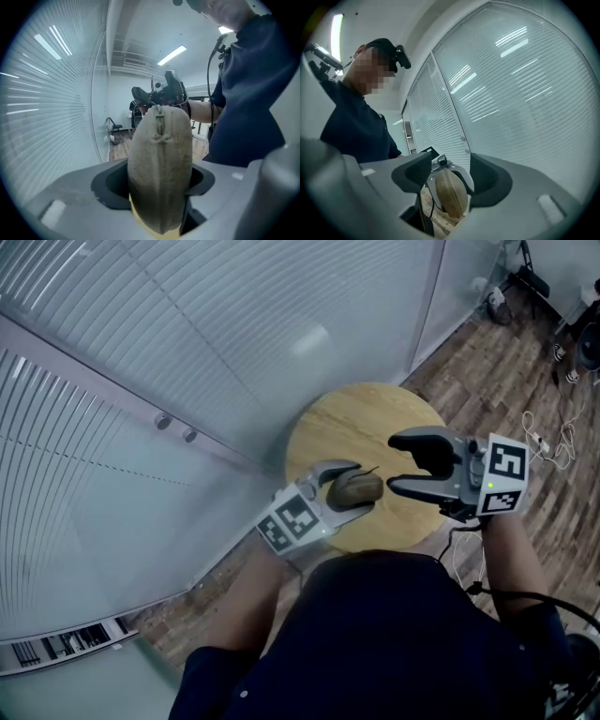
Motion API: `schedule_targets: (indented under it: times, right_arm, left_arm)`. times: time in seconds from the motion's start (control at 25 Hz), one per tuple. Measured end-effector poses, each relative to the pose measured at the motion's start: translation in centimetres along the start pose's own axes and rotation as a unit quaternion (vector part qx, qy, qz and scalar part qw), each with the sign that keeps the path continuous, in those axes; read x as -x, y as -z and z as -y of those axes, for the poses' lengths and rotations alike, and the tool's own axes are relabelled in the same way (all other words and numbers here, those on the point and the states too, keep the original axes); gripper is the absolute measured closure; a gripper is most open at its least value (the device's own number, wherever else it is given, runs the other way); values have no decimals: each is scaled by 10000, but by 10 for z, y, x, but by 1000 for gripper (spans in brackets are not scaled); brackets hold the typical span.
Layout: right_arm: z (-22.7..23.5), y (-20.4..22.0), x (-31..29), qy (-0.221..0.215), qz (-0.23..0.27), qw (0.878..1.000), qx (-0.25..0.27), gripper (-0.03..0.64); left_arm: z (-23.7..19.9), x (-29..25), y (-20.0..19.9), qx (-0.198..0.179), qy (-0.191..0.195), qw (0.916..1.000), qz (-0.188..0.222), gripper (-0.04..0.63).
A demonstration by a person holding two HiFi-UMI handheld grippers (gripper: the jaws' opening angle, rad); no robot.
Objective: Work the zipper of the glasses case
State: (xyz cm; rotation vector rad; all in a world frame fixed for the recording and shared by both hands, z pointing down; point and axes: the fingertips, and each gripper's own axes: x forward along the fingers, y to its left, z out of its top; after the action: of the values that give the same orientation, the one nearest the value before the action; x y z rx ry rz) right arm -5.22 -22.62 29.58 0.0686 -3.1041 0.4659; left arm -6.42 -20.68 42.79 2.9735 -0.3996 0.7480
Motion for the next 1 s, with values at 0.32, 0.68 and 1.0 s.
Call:
schedule_targets:
  times: [0.32, 0.68, 1.0]
  right_arm:
    - [-8, 26, -26, -164, -401, 9990, -144, 557]
    - [-17, 26, -30, -397, -374, 9984, -171, 601]
    - [-18, 24, -27, -370, -32, 9993, -101, 603]
  left_arm:
    - [10, -5, -11, -174, 174, 9997, -27, 298]
    - [13, -4, -11, -158, 214, 9996, -98, 298]
    - [7, -8, -10, 26, 208, 9996, 189, 299]
